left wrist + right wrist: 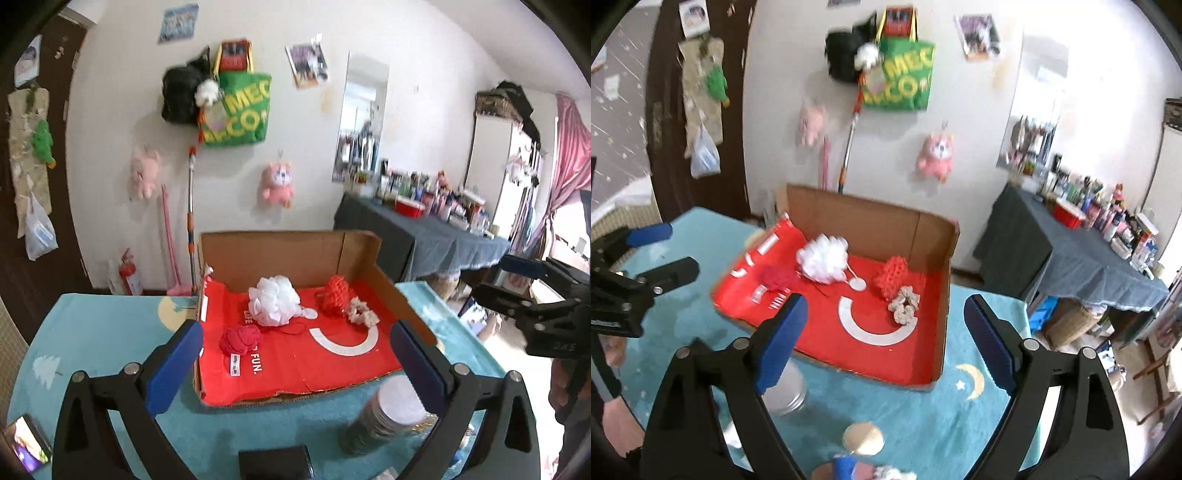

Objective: Organize soft objects
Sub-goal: 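Withdraw both tools from the box back over the table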

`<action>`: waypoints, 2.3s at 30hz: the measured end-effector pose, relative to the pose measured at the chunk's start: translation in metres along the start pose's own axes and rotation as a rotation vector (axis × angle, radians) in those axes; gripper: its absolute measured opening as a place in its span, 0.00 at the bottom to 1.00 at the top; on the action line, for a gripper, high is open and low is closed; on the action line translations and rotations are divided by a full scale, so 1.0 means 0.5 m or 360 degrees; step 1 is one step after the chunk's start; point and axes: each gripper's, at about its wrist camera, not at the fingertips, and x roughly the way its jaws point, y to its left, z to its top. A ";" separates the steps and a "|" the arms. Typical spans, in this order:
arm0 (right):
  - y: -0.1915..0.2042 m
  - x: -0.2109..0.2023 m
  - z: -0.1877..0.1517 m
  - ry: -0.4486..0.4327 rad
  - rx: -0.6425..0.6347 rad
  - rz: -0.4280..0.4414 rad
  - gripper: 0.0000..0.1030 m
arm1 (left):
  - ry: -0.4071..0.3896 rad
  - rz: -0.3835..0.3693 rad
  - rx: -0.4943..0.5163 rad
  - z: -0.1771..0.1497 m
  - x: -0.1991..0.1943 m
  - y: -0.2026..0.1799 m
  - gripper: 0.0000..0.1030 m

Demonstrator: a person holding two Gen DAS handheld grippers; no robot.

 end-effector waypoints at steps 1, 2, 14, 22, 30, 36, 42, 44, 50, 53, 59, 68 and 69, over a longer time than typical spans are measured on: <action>0.002 -0.021 -0.009 -0.0036 0.0016 0.0011 0.91 | -0.0027 -0.0004 -0.0009 -0.008 -0.015 -0.004 1.00; 0.006 -0.043 -0.019 -0.0068 0.0028 0.0012 0.93 | -0.0048 -0.0014 -0.0021 -0.019 -0.031 -0.008 1.00; 0.052 -0.200 -0.172 -0.0312 0.0114 -0.0048 0.96 | -0.0284 -0.0008 -0.0041 -0.131 -0.164 -0.063 1.00; 0.063 -0.228 -0.282 -0.0406 0.0206 -0.0126 0.96 | -0.0374 0.0076 0.0028 -0.216 -0.192 -0.103 1.00; 0.070 -0.208 -0.370 -0.0378 0.0248 -0.0179 0.96 | -0.0370 0.0165 0.0049 -0.303 -0.173 -0.122 1.00; 0.062 -0.177 -0.423 -0.0315 0.0323 -0.0191 0.96 | -0.0322 0.0212 0.0052 -0.361 -0.154 -0.121 1.00; 0.066 -0.145 -0.468 -0.0252 0.0338 -0.0213 0.96 | -0.0210 0.0248 0.0086 -0.414 -0.119 -0.118 1.00; 0.067 -0.130 -0.479 -0.0203 0.0348 -0.0201 0.96 | -0.0174 0.0240 0.0080 -0.426 -0.109 -0.117 1.00; 0.064 -0.091 -0.512 -0.0072 0.0402 -0.0161 0.96 | -0.0064 0.0231 0.0076 -0.455 -0.081 -0.112 1.00; 0.063 -0.081 -0.522 -0.0035 0.0410 -0.0159 0.96 | -0.0025 0.0219 0.0060 -0.459 -0.073 -0.108 1.00; 0.061 -0.067 -0.529 0.0009 0.0417 -0.0145 0.96 | 0.0023 0.0225 0.0042 -0.462 -0.060 -0.099 1.00; 0.064 -0.046 -0.522 0.0054 0.0405 -0.0139 0.96 | 0.0130 0.0227 -0.0010 -0.453 -0.041 -0.073 1.00; 0.062 -0.043 -0.517 0.0064 0.0401 -0.0136 0.96 | 0.0140 0.0224 -0.0020 -0.450 -0.038 -0.068 1.00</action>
